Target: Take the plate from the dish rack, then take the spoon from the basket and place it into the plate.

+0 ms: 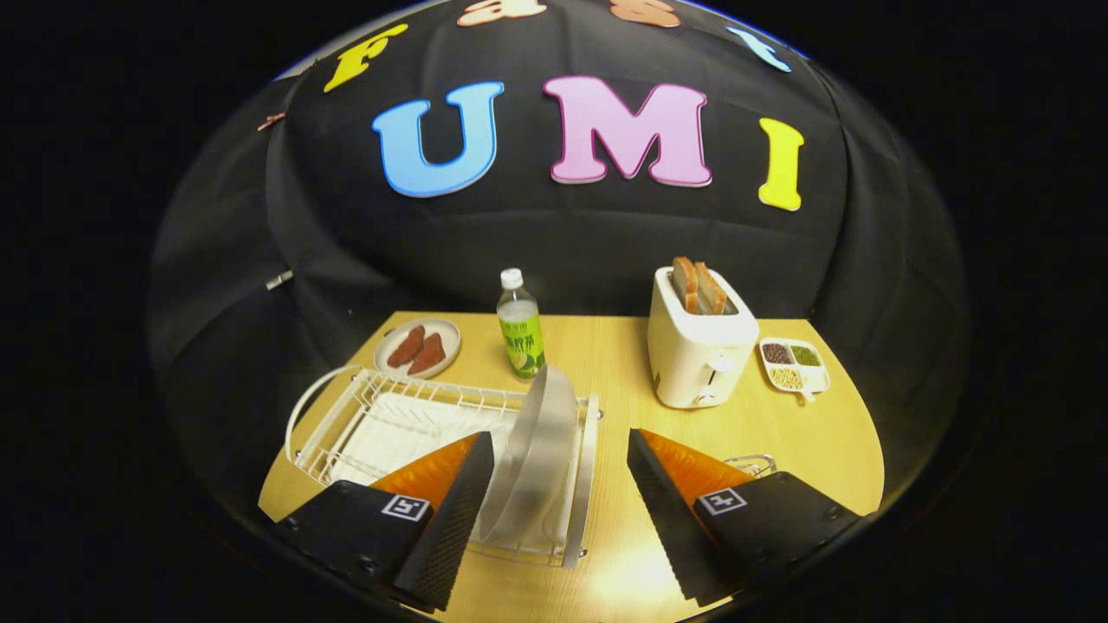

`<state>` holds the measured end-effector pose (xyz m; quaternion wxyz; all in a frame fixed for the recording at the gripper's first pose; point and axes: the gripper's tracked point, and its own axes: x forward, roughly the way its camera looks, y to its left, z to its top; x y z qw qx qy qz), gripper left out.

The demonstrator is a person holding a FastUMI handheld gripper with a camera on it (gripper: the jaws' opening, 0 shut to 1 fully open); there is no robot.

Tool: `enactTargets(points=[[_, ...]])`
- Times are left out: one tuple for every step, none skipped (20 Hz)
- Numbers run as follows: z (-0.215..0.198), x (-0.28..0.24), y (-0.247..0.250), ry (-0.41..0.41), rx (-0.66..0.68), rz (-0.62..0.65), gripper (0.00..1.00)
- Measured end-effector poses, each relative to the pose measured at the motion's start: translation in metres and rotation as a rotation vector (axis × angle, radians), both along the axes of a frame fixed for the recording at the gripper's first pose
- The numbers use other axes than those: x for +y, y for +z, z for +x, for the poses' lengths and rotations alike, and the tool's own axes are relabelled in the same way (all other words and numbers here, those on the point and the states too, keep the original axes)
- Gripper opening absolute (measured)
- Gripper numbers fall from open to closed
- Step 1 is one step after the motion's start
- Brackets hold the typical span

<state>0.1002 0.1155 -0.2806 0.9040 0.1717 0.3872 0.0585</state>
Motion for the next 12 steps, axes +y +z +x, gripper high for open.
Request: enactTargets(points=[[-0.004,0.006,-0.015,-0.004,0.033,0.009,0.95],[-0.004,0.011,-0.027,-0.013,0.067,0.008,0.93],[-0.004,0.015,-0.035,-0.024,0.092,0.006,0.91],[-0.004,0.017,-0.042,-0.034,0.115,-0.004,0.78],[-0.004,0.019,-0.047,-0.045,0.131,-0.018,0.7],[-0.006,0.019,-0.047,-0.052,0.147,-0.039,0.63],[-0.009,0.02,-0.051,-0.042,0.179,-0.077,0.56],[-0.013,0.019,-0.052,-0.032,0.211,-0.124,0.49],[-0.015,0.018,-0.054,-0.021,0.241,-0.162,0.42],[-0.013,0.019,-0.052,-0.03,0.262,-0.173,0.4],[-0.009,0.022,-0.051,-0.051,0.27,-0.172,0.38],[-0.003,0.02,-0.049,-0.073,0.27,-0.174,0.35]])
